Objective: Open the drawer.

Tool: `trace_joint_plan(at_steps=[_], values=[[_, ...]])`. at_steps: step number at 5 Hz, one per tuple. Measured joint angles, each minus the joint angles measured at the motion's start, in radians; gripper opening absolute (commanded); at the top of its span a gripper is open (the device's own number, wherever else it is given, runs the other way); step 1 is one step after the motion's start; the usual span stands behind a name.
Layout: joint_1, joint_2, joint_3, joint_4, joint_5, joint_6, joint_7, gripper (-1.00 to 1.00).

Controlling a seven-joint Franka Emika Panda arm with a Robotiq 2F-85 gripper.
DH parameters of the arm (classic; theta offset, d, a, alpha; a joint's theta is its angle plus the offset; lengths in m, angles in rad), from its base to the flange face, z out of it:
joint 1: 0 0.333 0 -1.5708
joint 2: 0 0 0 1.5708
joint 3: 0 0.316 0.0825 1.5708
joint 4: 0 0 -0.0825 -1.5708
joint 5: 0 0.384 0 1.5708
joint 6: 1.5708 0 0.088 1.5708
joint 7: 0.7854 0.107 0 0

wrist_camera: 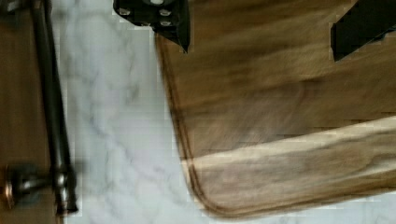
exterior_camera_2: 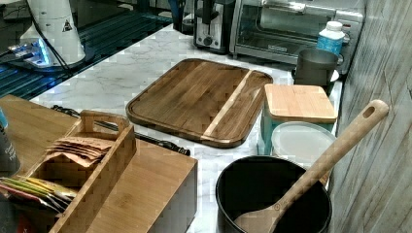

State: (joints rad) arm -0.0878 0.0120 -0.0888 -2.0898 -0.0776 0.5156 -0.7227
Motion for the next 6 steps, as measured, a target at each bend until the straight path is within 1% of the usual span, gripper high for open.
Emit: trace_joint_plan(at_steps=[1,2,3,4,5,6], values=[[-0.052,0.001,-0.025,-0.045,-0.037,0.096,-0.123,1.00],[-0.080,0.002,-0.087,-0.072,-0.061,0.143,-0.185,1.00],[-0.114,0.001,-0.133,-0.104,-0.060,0.222,-0.193,1.00],[-0.143,0.007,-0.152,-0.123,-0.060,0.280,-0.274,1.00],[-0.159,0.030,-0.149,-0.127,-0.060,0.351,-0.346,1.00],[-0.160,0.064,-0.148,-0.127,-0.060,0.400,-0.346,1.00]])
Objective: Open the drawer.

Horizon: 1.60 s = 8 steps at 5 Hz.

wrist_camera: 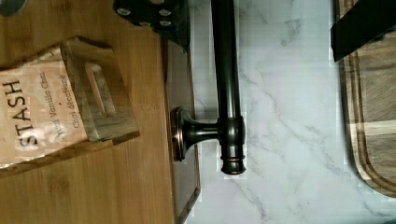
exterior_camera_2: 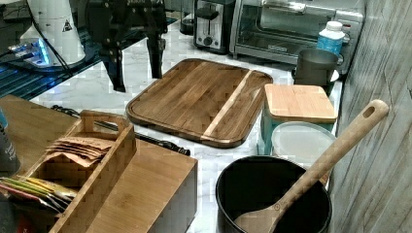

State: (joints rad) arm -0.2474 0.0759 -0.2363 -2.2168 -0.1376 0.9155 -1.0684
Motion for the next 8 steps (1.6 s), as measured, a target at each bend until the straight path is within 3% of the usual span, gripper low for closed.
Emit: trace_joint_plan(at_steps=[2,4,8], values=[[0.006,0.027,0.004,-0.035,-0.006,0.001,0.001,1.00],[-0.005,0.089,-0.008,-0.086,-0.007,0.219,0.002,1.00],[-0.023,0.225,-0.001,-0.096,0.005,0.303,0.001,1.00]])
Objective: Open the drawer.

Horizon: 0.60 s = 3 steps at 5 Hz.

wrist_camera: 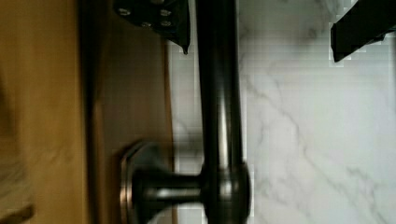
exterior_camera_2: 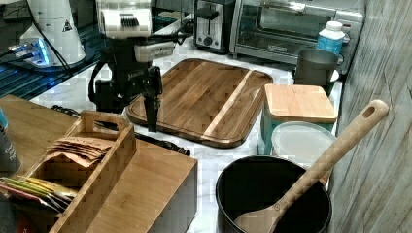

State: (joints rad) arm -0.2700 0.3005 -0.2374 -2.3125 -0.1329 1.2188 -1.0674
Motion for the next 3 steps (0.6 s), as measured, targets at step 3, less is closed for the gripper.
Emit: trace_joint_plan(at_steps=[3], values=[[0.003,0.028,0.003,0.068,-0.001,-0.191,-0.001,1.00]])
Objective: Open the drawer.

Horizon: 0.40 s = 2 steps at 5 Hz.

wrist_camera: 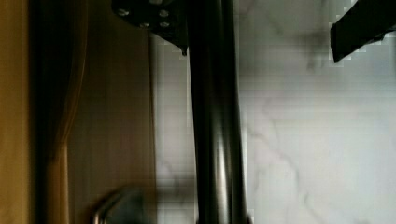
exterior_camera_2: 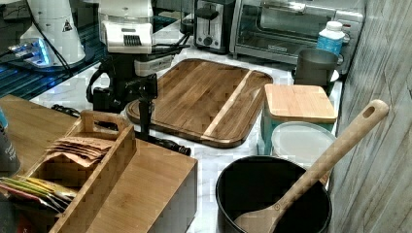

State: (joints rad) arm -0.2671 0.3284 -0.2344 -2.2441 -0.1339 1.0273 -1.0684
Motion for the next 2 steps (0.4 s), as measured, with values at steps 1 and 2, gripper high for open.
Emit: trace_joint_plan(at_steps=[1,2], values=[[-0.003,-0.002,0.018,0.041,0.041,-0.114,-0.040,1.00],[-0.008,-0.009,0.038,0.037,0.090,-0.119,-0.068,1.00]])
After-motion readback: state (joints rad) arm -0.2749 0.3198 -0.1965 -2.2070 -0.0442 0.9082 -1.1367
